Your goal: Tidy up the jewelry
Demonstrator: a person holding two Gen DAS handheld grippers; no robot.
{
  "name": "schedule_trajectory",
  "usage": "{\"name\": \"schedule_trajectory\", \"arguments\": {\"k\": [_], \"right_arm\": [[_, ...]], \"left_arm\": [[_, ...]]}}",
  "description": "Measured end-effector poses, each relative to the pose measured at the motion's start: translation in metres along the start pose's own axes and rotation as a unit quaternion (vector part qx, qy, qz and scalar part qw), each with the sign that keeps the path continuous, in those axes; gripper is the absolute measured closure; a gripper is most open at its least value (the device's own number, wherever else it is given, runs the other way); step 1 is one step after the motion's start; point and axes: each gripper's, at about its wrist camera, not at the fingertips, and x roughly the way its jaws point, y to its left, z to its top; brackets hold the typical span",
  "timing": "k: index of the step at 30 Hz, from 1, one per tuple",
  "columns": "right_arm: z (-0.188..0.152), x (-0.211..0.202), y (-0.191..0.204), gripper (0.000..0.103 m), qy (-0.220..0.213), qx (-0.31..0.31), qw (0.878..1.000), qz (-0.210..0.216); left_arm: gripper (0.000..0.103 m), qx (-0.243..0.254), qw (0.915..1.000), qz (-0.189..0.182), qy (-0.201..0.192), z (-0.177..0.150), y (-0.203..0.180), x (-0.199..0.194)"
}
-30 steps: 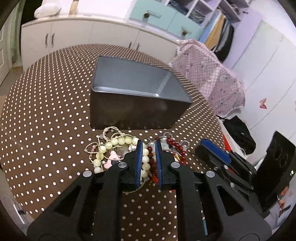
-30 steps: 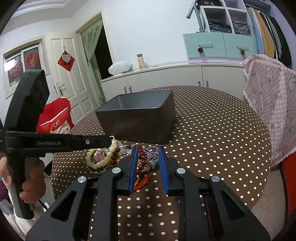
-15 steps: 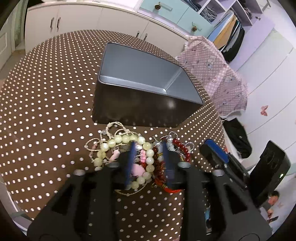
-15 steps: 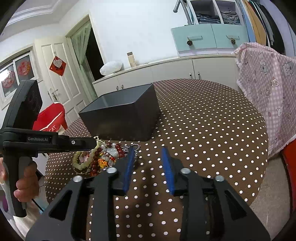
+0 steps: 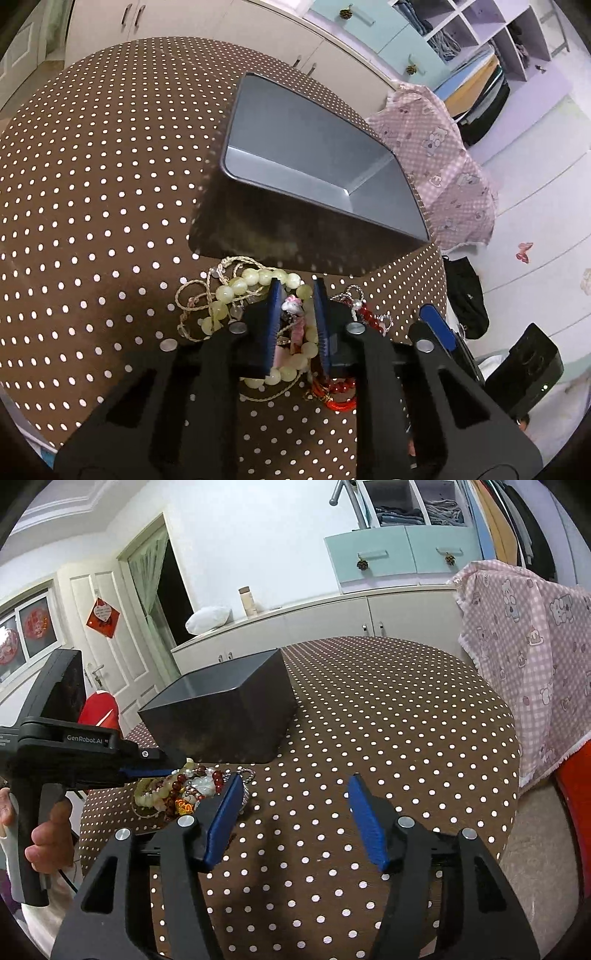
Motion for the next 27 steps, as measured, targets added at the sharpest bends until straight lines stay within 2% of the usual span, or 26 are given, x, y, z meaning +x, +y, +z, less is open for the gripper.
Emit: {"name": "schedule_trajectory", "arguments": {"k": [6,12,15,17,19,22,24,25,26,27], "right_arm": [[0.001,0.000,0.000,0.047,-0.001,0.000,1.000,0.000],[0.000,0.000,0.000,0.047,0.001,0.001,1.000,-0.002],[0.000,-0.001,0.002,0.044,-0.001,-0.001,1.000,-0.001],[-0.001,-0.002,0.004,0.043,-0.001,-0.003,1.000,-0.001],[-0.001,-0.004,0.004,0.043,-0.003,-0.004,1.000,-0.001],[-0.001,-0.005,0.002,0.040,-0.004,-0.001,1.000,-0.005],[-0.001,-0.005,0.001,0.039,-0.003,0.002,1.000,-0.007],[-0.002,-0.005,-0.001,0.039,-0.003,0.004,1.000,-0.008],[-0.002,-0.006,-0.003,0.039,-0.003,0.006,1.000,-0.008],[-0.002,-0.006,-0.004,0.039,-0.003,0.008,1.000,-0.010]], "left_arm": [[0.092,-0.022,0.9995,-0.025,-0.004,0.001,0.014,-0.007],[0.092,-0.007,0.9993,-0.033,-0.015,-0.001,0.017,-0.021],[0.091,-0.007,0.9994,-0.034,-0.003,0.001,0.018,-0.018],[0.091,-0.028,0.9991,-0.028,0.017,0.007,0.016,-0.010],[0.091,-0.029,0.9990,-0.020,0.028,0.010,0.015,-0.006],[0.091,0.012,0.9994,0.015,0.030,0.010,0.002,-0.005],[0.078,0.057,0.9971,0.039,0.032,0.008,-0.010,-0.006],[0.050,0.076,0.9957,0.043,0.030,0.008,-0.016,-0.007],[0.028,0.094,0.9946,0.038,0.022,0.007,-0.021,-0.010],[0.028,0.103,0.9940,0.035,0.011,0.007,-0.023,-0.015]]}}
